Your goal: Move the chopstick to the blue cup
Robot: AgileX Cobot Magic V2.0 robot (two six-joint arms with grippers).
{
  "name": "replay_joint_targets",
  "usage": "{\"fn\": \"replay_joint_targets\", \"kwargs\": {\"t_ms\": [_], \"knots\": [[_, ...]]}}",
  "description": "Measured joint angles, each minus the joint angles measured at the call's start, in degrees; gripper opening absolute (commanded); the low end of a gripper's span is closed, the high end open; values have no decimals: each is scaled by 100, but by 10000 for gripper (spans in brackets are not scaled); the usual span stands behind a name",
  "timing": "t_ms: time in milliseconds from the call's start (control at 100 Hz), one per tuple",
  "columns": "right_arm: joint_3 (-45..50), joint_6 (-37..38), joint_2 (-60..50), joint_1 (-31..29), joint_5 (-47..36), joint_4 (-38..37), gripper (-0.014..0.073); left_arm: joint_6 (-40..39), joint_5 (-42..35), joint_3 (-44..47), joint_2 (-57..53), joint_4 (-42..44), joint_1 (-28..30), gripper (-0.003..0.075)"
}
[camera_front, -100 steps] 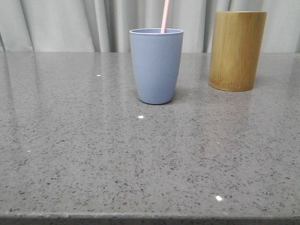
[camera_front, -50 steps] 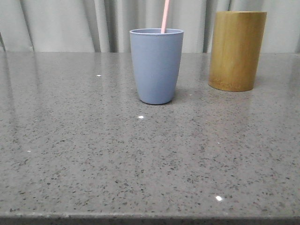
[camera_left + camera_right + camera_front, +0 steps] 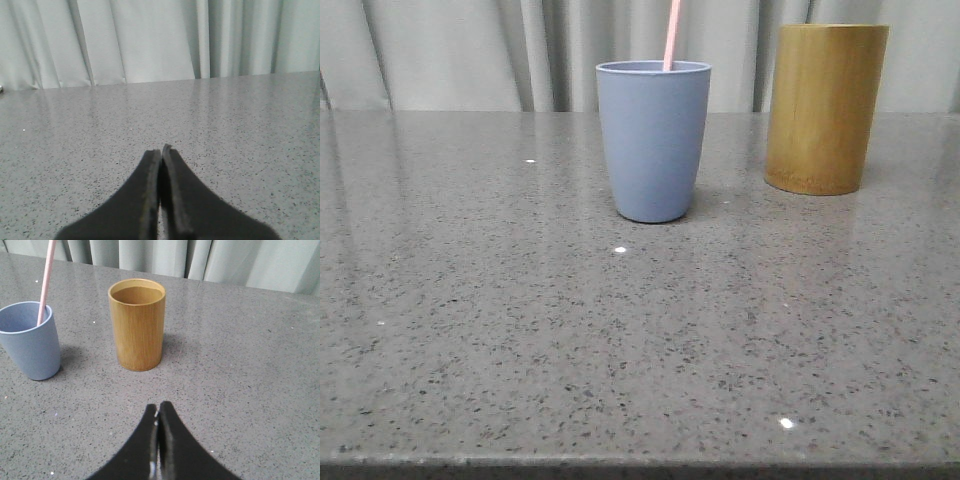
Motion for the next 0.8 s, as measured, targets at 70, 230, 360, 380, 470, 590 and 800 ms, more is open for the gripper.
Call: {"fn": "replay_joint_targets", "kwargs": {"t_ms": [70, 230, 360, 380, 470, 590, 800], "knots": [[0, 0, 0, 0, 0, 0, -67, 0, 0, 0, 0, 0, 0, -19], [0, 0, 0, 0, 0, 0, -67, 0, 0, 0, 0, 0, 0, -19], [0, 0, 0, 0, 0, 0, -67, 0, 0, 0, 0, 0, 0, -19], [0, 0, 0, 0, 0, 0, -67, 0, 0, 0, 0, 0, 0, -19], [0, 0, 0, 0, 0, 0, -67, 0, 0, 0, 0, 0, 0, -19], [74, 0, -21, 0, -38, -56, -67, 0, 0, 0, 0, 0, 0, -19], [860, 0, -620, -130, -505, -257, -67, 0, 0, 0, 0, 0, 0, -19]]}}
